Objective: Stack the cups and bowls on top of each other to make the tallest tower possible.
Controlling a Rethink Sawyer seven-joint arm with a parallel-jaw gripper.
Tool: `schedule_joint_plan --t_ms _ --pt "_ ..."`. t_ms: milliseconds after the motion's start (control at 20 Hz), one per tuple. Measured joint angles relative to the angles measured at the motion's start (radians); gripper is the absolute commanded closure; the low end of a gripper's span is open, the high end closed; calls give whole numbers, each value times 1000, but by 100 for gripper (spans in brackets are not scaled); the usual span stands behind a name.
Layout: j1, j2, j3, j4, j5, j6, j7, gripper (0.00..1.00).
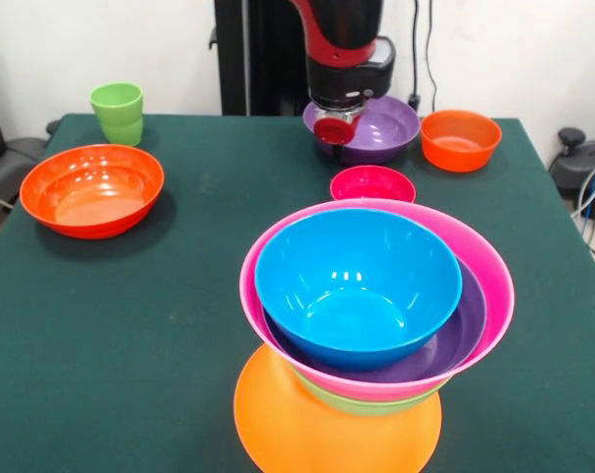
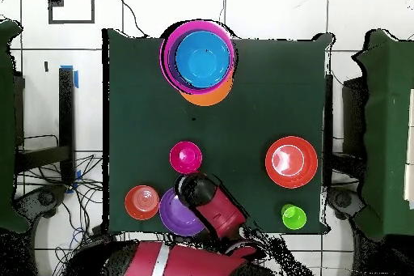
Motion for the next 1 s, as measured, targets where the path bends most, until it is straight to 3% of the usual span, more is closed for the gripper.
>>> schedule_joint_plan --t_ms 300,500,700,1000 --pt "91 0 -129 -39 -14 88 0 100" --pt "169 -4 -258 -107 -75 214 0 100" --pt "188 -31 -343 -190 -142 348 0 100" --pt "171 -60 -405 -311 -181 478 0 100"
